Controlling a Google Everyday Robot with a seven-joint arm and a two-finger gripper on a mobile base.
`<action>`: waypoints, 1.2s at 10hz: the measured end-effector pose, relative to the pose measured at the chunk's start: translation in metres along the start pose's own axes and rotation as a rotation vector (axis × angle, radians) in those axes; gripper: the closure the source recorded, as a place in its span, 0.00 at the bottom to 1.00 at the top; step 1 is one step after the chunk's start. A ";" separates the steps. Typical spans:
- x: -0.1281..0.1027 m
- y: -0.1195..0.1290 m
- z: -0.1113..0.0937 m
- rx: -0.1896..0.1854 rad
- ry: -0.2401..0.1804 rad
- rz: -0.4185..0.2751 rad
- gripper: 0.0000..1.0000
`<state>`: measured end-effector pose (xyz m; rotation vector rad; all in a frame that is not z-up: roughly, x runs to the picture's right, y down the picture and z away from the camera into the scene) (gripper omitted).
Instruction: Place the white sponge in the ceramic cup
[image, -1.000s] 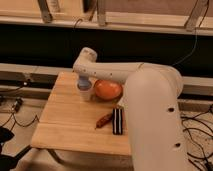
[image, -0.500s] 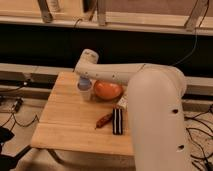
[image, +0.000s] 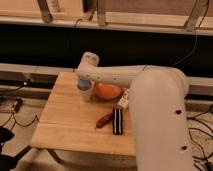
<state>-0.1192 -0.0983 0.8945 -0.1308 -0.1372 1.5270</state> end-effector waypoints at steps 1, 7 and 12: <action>0.000 0.000 0.000 -0.001 0.000 0.000 0.78; 0.000 0.000 0.000 0.000 0.000 0.001 0.21; 0.000 -0.001 0.000 0.001 0.000 0.001 0.20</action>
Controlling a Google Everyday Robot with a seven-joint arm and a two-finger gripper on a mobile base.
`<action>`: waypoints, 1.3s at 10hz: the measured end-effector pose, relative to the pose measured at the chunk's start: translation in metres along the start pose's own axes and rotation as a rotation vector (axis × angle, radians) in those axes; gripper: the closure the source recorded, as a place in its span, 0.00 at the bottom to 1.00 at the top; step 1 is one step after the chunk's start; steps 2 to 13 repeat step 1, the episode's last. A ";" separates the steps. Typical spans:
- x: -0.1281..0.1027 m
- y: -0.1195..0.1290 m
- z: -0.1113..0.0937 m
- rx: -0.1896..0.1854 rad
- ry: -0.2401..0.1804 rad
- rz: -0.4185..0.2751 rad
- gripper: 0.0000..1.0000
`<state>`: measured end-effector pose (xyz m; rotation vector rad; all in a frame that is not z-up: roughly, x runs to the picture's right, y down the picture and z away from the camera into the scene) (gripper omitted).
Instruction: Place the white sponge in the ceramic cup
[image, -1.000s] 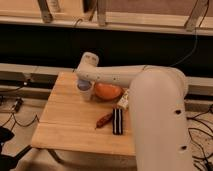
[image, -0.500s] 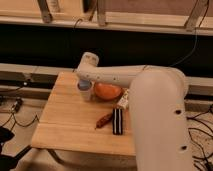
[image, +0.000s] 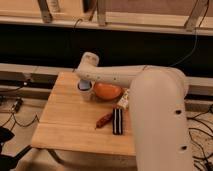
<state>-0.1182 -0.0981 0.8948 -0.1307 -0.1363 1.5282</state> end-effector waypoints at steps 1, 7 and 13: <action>0.000 0.000 0.000 0.000 0.000 0.000 0.20; 0.000 0.000 0.000 0.000 0.000 0.000 0.20; 0.000 0.000 0.000 0.000 0.000 0.000 0.20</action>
